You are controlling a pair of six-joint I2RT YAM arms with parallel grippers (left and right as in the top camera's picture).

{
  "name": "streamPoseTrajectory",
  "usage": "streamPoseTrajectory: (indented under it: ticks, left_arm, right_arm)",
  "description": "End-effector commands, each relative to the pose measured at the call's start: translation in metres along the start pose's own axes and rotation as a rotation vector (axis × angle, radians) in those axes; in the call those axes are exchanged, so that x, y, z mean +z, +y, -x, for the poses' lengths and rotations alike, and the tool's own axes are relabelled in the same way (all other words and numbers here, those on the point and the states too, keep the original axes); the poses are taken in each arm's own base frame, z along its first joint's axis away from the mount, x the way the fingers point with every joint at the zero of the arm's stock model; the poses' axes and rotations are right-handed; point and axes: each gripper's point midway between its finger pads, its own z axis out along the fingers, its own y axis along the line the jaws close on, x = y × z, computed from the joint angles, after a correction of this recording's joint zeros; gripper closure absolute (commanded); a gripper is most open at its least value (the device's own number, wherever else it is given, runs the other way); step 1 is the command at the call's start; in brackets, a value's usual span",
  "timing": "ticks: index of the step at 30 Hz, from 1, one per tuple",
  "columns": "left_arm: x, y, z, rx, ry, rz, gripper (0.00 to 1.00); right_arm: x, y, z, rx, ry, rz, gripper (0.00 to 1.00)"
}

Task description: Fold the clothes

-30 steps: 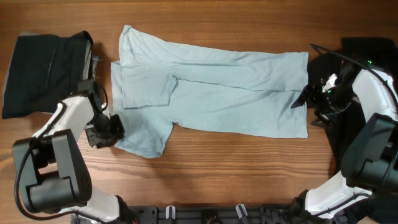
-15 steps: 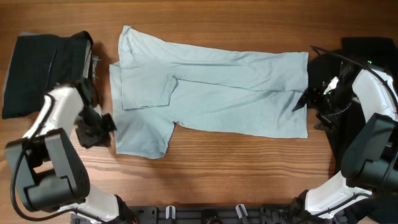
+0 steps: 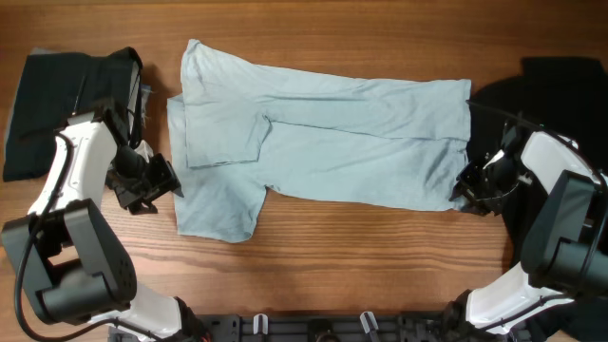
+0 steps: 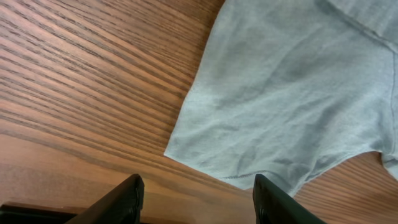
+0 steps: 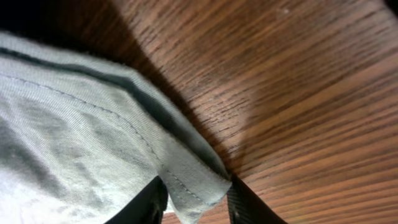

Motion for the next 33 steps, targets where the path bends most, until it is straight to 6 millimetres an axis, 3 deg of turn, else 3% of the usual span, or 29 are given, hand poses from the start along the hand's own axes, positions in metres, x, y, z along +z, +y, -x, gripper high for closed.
streamPoseTrajectory:
  ticks: [1, 3, 7, 11, 13, 16, 18, 20, 23, 26, 31, 33]
  left_arm:
    - [0.0, -0.002, -0.001, -0.004, 0.009, -0.017, 0.41]
    - [0.008, -0.001, -0.002, -0.004, 0.01, -0.017, 0.37]
    - [0.046, 0.0, -0.011, -0.006, 0.023, -0.053, 0.28]
    - [0.067, 0.007, -0.023, -0.01, 0.044, -0.048, 0.3]
    - [0.074, 0.008, -0.023, -0.009, 0.035, -0.05, 0.48]
    - [0.076, 0.007, -0.019, -0.006, 0.019, -0.054, 0.94]
    - [0.075, 0.007, -0.018, -0.006, 0.017, -0.055, 0.96]
    - [0.066, 0.004, -0.01, -0.004, -0.005, -0.062, 0.96]
    - [0.038, 0.0, 0.007, -0.013, -0.045, -0.074, 0.96]
    - [-0.013, 0.001, 0.025, -0.042, -0.143, -0.106, 0.96]
    - [-0.073, -0.009, 0.019, -0.02, -0.284, -0.171, 0.96]
    - [-0.088, -0.02, 0.015, 0.0, -0.328, -0.231, 0.96]
  right_arm:
    - [0.004, 0.005, -0.004, -0.012, 0.022, 0.023, 0.91]
    - [0.0, 0.011, -0.002, -0.041, 0.022, 0.044, 0.92]
    - [0.0, 0.011, -0.004, -0.056, 0.028, 0.049, 0.9]
    - [0.0, 0.011, -0.004, -0.056, 0.029, 0.048, 0.89]
    - [0.0, 0.011, -0.005, -0.056, 0.031, 0.047, 0.89]
    - [0.0, 0.01, -0.007, -0.061, 0.039, 0.044, 0.89]
    - [-0.001, 0.009, -0.007, -0.071, 0.039, 0.04, 0.89]
    - [-0.008, 0.01, -0.009, -0.076, 0.037, 0.04, 0.89]
    - [-0.026, 0.012, -0.011, -0.094, -0.001, 0.046, 0.88]
    - [-0.044, 0.006, -0.018, -0.101, -0.043, 0.023, 0.96]
    - [-0.048, -0.005, -0.044, -0.074, 0.049, -0.013, 0.96]
    - [-0.049, -0.003, -0.042, -0.09, 0.041, -0.009, 0.95]
